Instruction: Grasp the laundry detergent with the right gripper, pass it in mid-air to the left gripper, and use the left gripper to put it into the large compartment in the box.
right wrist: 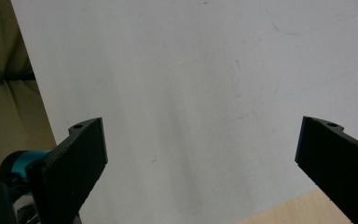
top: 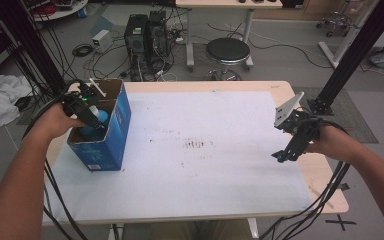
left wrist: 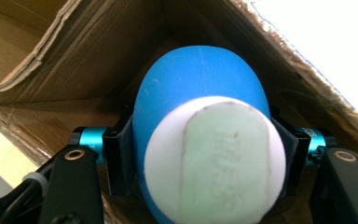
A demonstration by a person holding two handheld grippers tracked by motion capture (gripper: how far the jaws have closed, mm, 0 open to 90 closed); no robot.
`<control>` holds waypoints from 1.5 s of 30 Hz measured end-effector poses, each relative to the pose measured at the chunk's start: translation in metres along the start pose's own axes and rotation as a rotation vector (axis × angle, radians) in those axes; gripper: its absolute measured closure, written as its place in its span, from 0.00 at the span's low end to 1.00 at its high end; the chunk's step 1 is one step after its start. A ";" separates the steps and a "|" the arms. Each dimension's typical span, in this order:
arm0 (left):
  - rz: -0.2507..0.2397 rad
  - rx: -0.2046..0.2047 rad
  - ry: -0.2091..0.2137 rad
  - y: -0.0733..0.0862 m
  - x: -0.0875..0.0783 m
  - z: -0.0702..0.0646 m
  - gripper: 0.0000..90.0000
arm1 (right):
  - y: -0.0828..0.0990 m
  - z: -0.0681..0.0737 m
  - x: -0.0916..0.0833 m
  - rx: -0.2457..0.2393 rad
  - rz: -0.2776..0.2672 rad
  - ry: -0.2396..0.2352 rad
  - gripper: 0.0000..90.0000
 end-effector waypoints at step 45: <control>-0.281 0.178 0.010 -0.066 -0.097 -0.087 0.27 | -0.006 0.004 -0.019 0.008 -0.024 0.044 0.01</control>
Point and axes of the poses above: each handheld gripper's, and its own axes: x roughly forward along the jaws, y roughly out of its underside, z roughly to its left, the point moved 9 cm from there along x, roughly forward along the jaws, and after that the axes turned 12 degrees about y, right-handed, at the moved point
